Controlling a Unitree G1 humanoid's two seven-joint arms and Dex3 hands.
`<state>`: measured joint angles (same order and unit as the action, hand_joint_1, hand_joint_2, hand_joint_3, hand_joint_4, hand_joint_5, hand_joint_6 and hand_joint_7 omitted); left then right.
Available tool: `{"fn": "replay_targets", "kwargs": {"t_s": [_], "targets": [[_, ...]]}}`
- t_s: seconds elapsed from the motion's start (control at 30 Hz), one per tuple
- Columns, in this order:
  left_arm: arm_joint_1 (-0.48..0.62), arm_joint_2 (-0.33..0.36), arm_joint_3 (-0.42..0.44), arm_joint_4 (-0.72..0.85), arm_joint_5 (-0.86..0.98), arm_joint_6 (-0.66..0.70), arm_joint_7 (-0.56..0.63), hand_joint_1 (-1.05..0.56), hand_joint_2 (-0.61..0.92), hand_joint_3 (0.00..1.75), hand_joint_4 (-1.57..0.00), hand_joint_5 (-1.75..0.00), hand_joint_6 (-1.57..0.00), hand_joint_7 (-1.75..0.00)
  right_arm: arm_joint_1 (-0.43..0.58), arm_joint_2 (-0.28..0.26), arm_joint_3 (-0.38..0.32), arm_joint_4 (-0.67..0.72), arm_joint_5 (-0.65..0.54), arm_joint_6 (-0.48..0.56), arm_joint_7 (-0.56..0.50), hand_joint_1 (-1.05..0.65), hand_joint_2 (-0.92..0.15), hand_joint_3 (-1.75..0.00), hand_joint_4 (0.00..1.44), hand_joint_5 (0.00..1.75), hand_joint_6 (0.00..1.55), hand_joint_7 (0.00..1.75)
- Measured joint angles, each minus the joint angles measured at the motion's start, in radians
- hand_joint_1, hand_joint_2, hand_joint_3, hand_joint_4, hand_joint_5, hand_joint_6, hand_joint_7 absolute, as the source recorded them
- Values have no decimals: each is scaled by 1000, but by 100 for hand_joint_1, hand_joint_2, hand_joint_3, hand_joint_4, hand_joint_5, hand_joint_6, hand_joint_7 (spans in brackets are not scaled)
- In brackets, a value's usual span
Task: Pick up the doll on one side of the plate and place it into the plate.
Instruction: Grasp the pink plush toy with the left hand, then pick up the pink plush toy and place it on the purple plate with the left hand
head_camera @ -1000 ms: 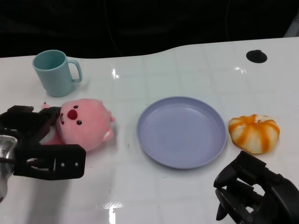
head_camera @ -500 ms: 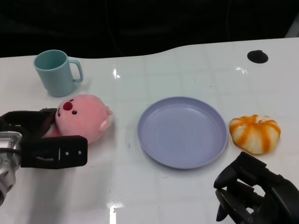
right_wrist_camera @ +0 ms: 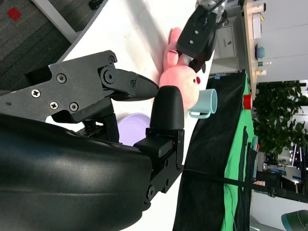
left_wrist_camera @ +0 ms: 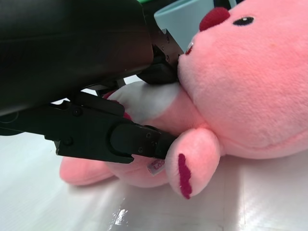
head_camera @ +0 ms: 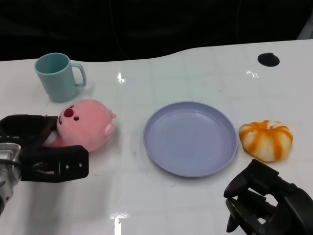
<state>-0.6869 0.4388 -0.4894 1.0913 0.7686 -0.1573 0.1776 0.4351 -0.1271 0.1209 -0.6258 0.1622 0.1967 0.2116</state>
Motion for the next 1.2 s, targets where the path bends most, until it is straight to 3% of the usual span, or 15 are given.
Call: {"fn": "replay_targets", "kwargs": {"t_s": [0.2,0.3,0.53,0.63,1.03,1.2], "targets": [[32,3,9,-1,-31,-61,100,-24,92,38,-76,-175,-51,-174,-2,0,0,0,1,1,0,-35,-90,-55,59,171,48,158],[39,5,12,-11,-35,-77,134,-21,86,43,-83,-175,-58,-175,-3,0,0,0,2,1,0,-35,-90,-55,59,171,48,158],[83,3,47,-87,-77,-107,178,-19,61,92,-89,-175,-67,-175,-3,0,0,0,2,1,1,-35,-89,-55,60,171,49,158],[100,0,89,-137,-123,-103,165,-18,56,102,-90,-175,-70,-175,-3,0,0,0,0,1,1,-35,-89,-56,60,171,49,158],[167,-7,149,-471,-153,-25,74,-18,48,114,-92,-175,-71,-175,-4,0,0,1,-1,0,3,-34,-88,-57,61,171,50,158],[169,-38,153,-601,-153,19,2,-20,49,107,-91,-175,-68,-175,0,0,7,0,-3,0,0,-34,-87,-59,60,172,49,159]]}}
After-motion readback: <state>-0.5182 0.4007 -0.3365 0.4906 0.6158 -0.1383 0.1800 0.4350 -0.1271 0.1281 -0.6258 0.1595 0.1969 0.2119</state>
